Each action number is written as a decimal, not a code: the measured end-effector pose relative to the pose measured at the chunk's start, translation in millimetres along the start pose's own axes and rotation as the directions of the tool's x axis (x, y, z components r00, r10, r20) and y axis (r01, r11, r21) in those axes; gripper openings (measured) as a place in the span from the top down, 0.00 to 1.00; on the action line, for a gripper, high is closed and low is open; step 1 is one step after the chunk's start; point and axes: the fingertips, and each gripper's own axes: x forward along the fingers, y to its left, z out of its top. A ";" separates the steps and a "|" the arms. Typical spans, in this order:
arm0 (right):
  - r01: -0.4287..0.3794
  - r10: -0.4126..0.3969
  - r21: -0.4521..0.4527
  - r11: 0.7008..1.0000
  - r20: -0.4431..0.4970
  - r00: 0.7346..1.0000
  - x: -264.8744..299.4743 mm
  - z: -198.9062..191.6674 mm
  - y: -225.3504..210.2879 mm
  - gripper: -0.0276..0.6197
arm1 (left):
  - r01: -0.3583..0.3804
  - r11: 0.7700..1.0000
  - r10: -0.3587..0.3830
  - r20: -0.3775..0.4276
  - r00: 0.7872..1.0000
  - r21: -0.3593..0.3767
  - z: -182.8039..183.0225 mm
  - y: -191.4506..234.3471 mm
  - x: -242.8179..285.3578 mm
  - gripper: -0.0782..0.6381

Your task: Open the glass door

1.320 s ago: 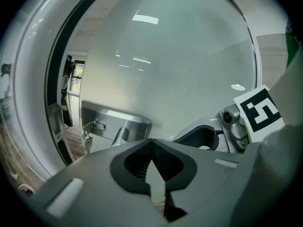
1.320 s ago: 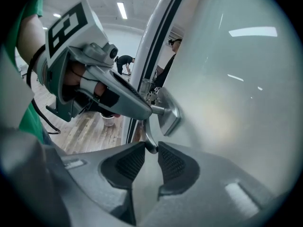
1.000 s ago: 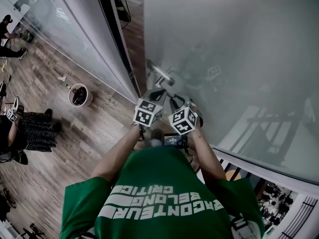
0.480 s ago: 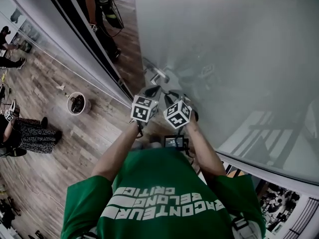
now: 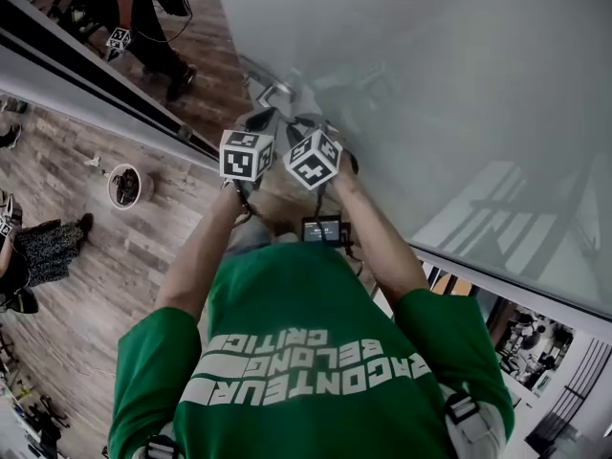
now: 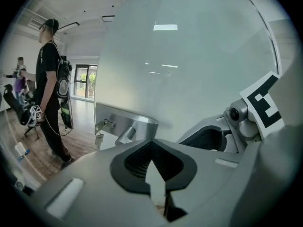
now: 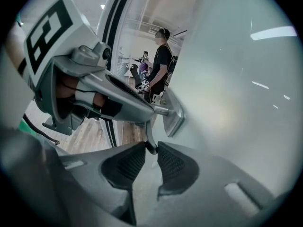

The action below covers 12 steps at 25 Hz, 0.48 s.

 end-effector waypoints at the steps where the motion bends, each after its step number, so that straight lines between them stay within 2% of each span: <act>1: 0.000 0.000 0.004 1.000 -0.001 1.000 4.8 2.7 -5.7 0.85 | 0.000 1.000 0.000 0.001 1.000 -0.002 3.8 4.4 5.5 0.87; 7: 0.007 -0.007 0.035 0.999 0.007 1.000 24.0 28.8 -9.8 0.85 | 0.014 1.000 -0.013 0.035 0.999 -0.013 15.0 35.4 8.0 0.87; 10: 0.042 -0.043 0.066 0.997 0.016 0.999 42.6 23.5 -21.2 0.85 | 0.052 0.999 -0.052 0.057 0.997 0.009 12.9 44.0 28.2 0.87; 12: 0.035 -0.036 0.098 0.995 0.004 0.999 49.8 8.1 -19.1 0.85 | 0.069 0.998 -0.068 0.036 0.997 -0.003 -1.0 41.5 38.1 0.87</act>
